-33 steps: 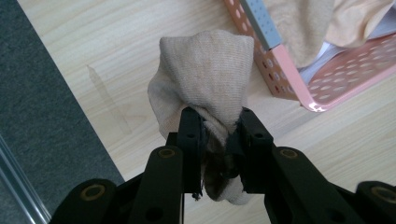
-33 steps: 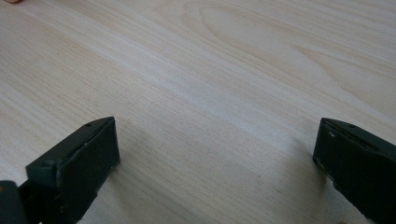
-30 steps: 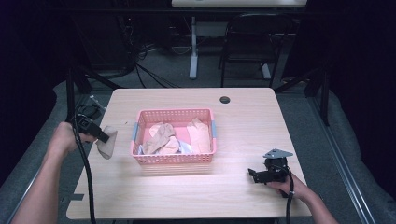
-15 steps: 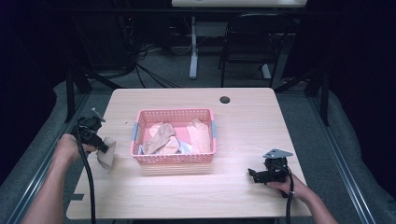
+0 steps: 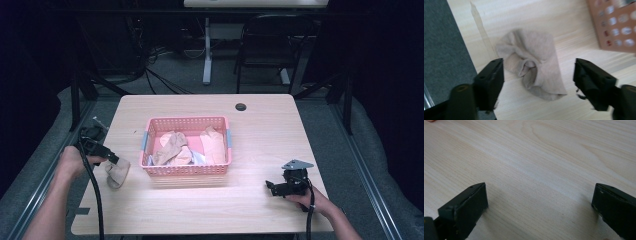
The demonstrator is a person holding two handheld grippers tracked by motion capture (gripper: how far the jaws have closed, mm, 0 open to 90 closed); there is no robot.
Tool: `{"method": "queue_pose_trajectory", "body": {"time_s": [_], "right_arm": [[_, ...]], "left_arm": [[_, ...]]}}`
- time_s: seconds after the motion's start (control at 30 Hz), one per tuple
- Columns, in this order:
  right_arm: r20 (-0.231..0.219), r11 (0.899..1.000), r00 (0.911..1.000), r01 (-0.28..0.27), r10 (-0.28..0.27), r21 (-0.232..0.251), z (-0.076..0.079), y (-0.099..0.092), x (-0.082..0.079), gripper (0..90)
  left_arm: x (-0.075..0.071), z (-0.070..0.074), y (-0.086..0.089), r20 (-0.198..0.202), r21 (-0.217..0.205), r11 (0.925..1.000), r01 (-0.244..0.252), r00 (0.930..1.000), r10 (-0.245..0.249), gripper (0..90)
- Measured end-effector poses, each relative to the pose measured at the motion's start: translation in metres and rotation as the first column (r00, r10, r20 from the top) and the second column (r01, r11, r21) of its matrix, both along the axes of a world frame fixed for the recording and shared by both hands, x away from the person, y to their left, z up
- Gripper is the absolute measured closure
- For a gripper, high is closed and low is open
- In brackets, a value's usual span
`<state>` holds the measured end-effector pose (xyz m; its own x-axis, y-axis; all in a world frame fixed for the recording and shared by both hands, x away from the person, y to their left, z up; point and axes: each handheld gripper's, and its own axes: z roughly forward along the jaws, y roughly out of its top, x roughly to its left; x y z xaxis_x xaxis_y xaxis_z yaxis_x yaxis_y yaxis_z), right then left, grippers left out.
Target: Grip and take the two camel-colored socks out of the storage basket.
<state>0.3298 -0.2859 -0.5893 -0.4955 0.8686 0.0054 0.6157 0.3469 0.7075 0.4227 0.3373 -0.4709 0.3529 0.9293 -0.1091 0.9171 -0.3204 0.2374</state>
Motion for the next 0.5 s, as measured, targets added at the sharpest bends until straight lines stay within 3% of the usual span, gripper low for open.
{"method": "queue_pose_trajectory", "body": {"time_s": [0.13,0.33,0.5], "right_arm": [[0.000,1.000,1.0000,0.000,0.000,0.000,0.000,0.000,0.000,0.0],[0.000,1.000,1.0000,0.001,-0.001,0.002,0.000,0.000,0.000,0.0],[0.001,1.000,1.0000,0.001,-0.001,0.002,0.000,0.000,0.000,0.0]], "left_arm": [[0.001,0.021,-0.013,0.030,0.007,0.9988,0.049,0.9984,-0.049,14.7],[0.005,0.038,-0.030,0.072,0.023,0.9962,0.084,0.9938,-0.085,3.3],[0.014,0.042,-0.056,0.093,0.038,0.9870,0.156,0.9829,-0.159,0.3]]}}
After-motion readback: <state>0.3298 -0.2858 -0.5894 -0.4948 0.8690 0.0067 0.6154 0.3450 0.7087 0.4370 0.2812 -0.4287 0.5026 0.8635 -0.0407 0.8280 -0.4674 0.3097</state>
